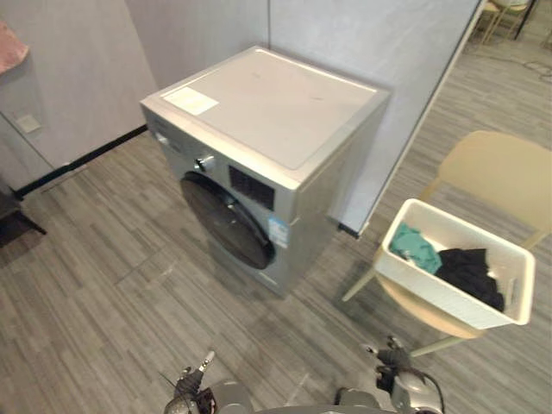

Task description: Pick up the laundry basket with both hands and put the clothes into the washing machine.

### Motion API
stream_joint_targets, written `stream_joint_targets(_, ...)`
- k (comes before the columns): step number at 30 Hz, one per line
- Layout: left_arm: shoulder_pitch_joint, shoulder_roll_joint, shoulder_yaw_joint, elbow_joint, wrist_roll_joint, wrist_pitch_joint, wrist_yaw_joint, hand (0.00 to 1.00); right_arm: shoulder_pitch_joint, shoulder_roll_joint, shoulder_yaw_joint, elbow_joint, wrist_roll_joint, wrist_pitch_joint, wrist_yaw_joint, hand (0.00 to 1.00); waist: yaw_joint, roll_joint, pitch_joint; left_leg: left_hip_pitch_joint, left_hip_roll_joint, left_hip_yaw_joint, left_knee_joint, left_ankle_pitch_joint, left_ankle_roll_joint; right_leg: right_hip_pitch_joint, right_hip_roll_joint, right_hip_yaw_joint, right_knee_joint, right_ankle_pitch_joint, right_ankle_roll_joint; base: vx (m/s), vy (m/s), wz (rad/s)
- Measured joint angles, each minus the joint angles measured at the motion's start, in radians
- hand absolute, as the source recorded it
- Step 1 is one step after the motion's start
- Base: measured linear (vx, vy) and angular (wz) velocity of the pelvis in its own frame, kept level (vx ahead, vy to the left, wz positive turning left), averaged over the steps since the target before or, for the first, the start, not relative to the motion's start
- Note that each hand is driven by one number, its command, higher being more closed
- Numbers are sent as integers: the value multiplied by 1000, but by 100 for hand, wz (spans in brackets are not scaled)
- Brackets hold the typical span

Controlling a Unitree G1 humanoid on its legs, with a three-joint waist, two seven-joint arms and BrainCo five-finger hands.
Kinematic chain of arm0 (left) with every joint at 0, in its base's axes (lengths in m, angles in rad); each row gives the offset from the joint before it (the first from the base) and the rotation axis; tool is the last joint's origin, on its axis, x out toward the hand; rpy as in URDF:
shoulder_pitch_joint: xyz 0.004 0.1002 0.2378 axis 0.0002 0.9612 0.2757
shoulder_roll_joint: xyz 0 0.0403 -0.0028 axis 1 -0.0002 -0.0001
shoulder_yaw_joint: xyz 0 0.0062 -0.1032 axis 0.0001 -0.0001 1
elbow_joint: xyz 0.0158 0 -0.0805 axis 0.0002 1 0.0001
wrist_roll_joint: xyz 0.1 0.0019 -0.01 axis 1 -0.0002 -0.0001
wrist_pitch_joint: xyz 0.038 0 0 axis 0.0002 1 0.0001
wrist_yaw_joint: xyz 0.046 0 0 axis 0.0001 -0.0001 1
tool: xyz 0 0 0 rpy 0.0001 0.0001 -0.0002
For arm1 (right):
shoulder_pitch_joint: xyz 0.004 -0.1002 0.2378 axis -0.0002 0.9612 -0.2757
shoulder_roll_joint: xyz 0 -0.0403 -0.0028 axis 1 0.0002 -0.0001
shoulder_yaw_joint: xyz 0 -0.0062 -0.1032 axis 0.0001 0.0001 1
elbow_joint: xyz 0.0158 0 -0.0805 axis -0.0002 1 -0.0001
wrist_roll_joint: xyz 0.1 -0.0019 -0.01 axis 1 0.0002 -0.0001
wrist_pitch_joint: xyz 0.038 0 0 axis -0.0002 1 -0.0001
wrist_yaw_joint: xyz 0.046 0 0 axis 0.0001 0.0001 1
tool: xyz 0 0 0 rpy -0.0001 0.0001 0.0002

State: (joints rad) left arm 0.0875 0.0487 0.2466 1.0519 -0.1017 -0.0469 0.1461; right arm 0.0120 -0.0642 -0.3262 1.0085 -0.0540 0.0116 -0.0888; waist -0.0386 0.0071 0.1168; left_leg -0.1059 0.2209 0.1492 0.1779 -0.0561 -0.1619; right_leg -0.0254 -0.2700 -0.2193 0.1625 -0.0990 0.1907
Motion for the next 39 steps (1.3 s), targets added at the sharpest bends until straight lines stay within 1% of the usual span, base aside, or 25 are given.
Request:
stream_joint_targets(1,4,29,-16,2,11,4,7,0,10,22,0,3,3,5,0,0,-2,-22,1,9,-55,-4,-5,1,10,43,-36,24,-59,50,23,75,227,33)
stream_joint_targets(2,5,39,-20,0,17,4,8,0,8,30,5,3,4,6,0,0,7,-35,-6,17,-72,8,-3,-7,21,51,-54,31,-74,74,37,59,224,18)
stream_joint_targets(5,20,67,-57,0,34,3,9,0,-37,42,29,-6,4,6,0,0,20,-32,-5,36,-107,38,-11,-18,40,46,-86,35,-79,113,42,5,142,-26)
stream_joint_targets(6,21,70,-83,1,37,3,9,0,-55,41,40,-15,4,6,0,0,26,-30,-5,49,-117,47,-37,-21,45,32,-95,48,-69,122,37,-41,76,-27)
stream_joint_targets(8,21,71,-118,1,46,0,9,0,-76,35,72,-37,4,7,-1,0,24,-21,-6,68,-118,43,-84,-16,54,12,-98,52,-23,137,17,-56,35,-8)
stream_joint_targets(10,20,72,-141,0,55,-2,8,0,-66,35,96,-100,6,10,-2,0,17,-11,2,97,-122,39,-119,-15,55,-29,-98,54,84,146,1,-16,62,12)
stream_joint_targets(11,20,73,-166,0,58,-2,9,0,-52,34,107,-177,14,10,-5,0,6,3,12,125,-122,24,-145,-11,61,-80,-99,66,211,161,-62,24,89,14)
stream_joint_targets(12,24,70,-176,-4,69,-2,8,0,-47,26,129,-249,16,9,-12,0,-1,14,23,152,-122,14,-161,0,76,-146,-91,119,344,177,-114,20,74,8)
stream_joint_targets(13,27,65,-179,-4,75,-2,8,0,-46,24,140,-276,19,6,-16,0,-4,24,30,161,-116,9,-163,8,83,-175,-75,159,393,155,-115,38,-17,-3)
stream_joint_targets(14,26,71,-176,-4,75,-1,10,0,-43,26,167,-332,27,3,-16,0,-6,8,31,170,-112,4,-160,8,94,-202,-15,218,440,46,-87,81,-106,10)
stream_joint_targets(15,25,76,-174,-3,76,0,9,0,-43,26,188,-382,36,-6,-17,0,-8,-2,33,173,-104,-6,-159,10,92,-212,64,247,424,-29,-83,103,-143,22)
stream_joint_targets(16,22,78,-172,-3,76,-1,9,0,-42,27,193,-408,40,-7,-17,0,-7,-5,36,171,-99,-8,-158,13,88,-214,101,247,397,-43,-89,126,-156,28)
stream_joint_targets(17,18,82,-162,-3,76,-1,9,0,-44,29,206,-457,47,-16,-19,0,-6,-20,42,168,-103,-9,-159,22,74,-212,153,236,296,-32,-96,90,-142,16)
stream_joint_targets(18,15,82,-154,-3,76,0,9,0,-46,27,209,-478,49,-25,-19,0,-5,-28,45,166,-110,-11,-157,28,64,-201,159,229,254,-42,-117,88,-160,14)
stream_joint_targets(19,7,52,-141,-1,77,0,11,0,-54,10,205,-530,53,-37,-24,0,-6,10,53,139,-83,-14,-162,39,47,-192,187,220,230,-27,-115,40,-91,9)
stream_joint_targets(20,7,42,-129,0,78,0,11,0,-52,8,205,-553,53,-38,-25,0,-6,21,54,135,-82,-17,-167,39,46,-201,199,219,234,-32,-123,99,-96,12)
stream_joint_targets(23,1,12,-61,0,75,6,14,0,-14,-5,191,-636,47,-39,-35,0,-20,26,54,143,-67,-70,-189,53,25,-189,188,150,274,-89,-137,99,-112,55)
stream_joint_targets(24,1,0,-40,-1,73,6,15,0,-9,-13,183,-665,45,-39,-44,0,-21,22,56,154,-60,-84,-206,63,14,-171,188,122,274,-101,-143,80,-123,65)
stream_joint_targets(26,-1,-22,-36,-6,64,5,28,0,-17,-27,184,-707,44,-40,-45,0,-19,21,46,151,-55,-94,-220,76,10,-164,186,93,272,-115,-141,62,-69,48)
stream_joint_targets(28,-3,-16,-40,-9,64,8,29,0,-30,-39,188,-720,44,-44,-45,0,-15,18,43,147,-52,-103,-229,87,5,-152,186,70,256,-117,-142,80,-40,37)
stream_joint_targets(30,-3,-13,-48,-8,65,21,30,0,-31,-43,198,-717,44,-44,-44,0,-3,18,23,134,-52,-115,-237,90,7,-152,183,51,236,-111,-147,97,15,26)
stream_joint_targets(34,-5,-7,-68,-7,66,29,30,0,-75,-41,286,-669,46,-44,-37,0,-2,22,16,117,-56,-115,-241,92,7,-151,188,47,198,-87,-144,73,20,2)
stream_joint_targets(35,-9,-4,-84,-7,68,34,30,0,-86,-36,330,-638,47,-46,-42,0,-1,23,15,110,-57,-115,-244,101,7,-149,189,47,177,-72,-145,53,29,1)
stream_joint_targets(36,-10,-2,-89,-6,74,38,30,0,-86,-20,329,-625,47,-50,-46,0,-5,23,15,101,-59,-115,-245,113,4,-143,190,45,151,-57,-142,48,31,0)
stream_joint_targets(39,-13,0,-114,-2,74,41,31,0,-90,-30,391,-550,32,-46,-30,0,-4,29,11,95,-60,-104,-244,117,4,-131,196,54,95,-25,-140,10,34,-9)
